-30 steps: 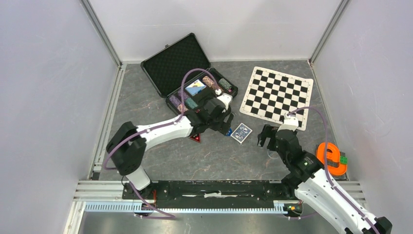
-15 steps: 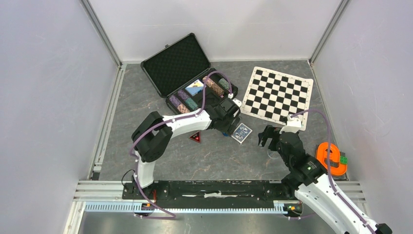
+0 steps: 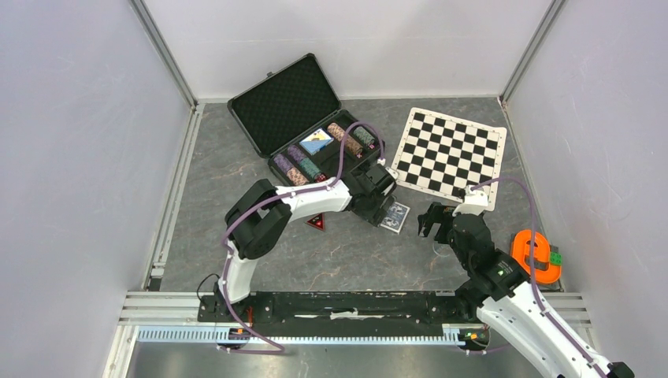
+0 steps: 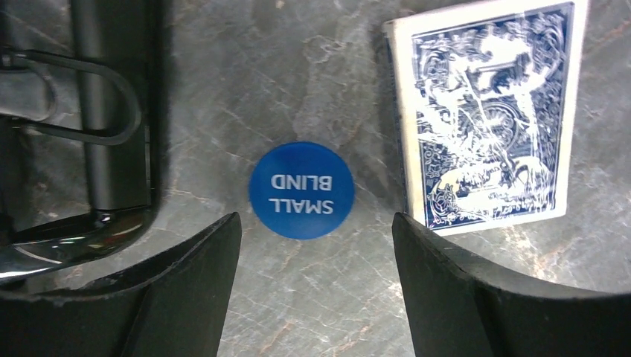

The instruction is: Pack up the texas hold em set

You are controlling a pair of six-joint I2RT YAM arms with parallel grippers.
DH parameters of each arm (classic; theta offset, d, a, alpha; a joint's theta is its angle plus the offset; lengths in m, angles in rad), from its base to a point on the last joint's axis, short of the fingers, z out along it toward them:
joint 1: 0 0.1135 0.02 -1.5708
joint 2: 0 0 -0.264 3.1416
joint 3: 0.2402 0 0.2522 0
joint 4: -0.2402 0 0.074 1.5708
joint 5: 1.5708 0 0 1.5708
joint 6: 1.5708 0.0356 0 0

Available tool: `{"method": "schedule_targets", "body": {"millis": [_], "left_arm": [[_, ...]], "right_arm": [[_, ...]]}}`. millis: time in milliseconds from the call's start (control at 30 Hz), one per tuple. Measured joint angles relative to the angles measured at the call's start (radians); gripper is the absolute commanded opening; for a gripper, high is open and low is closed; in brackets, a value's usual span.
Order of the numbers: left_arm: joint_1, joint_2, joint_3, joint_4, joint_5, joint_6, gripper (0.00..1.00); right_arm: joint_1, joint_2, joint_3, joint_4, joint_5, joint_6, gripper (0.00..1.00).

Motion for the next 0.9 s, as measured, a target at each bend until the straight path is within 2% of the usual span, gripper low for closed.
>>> {"method": "schedule_targets", "body": {"millis": [233,900], "left_arm": [[-0.012,0.014,0.012,-0.005,0.028,0.0,0.78],[0.028,0.117,0.189,-0.146,0.05,0.0,0.77]], "right_arm": [[0.0,0.0,0.0,0.0,0.0,0.0,0.98],[0.0,-0.022,0.0,0.0,-0.001,-0.011,0.98]]}}
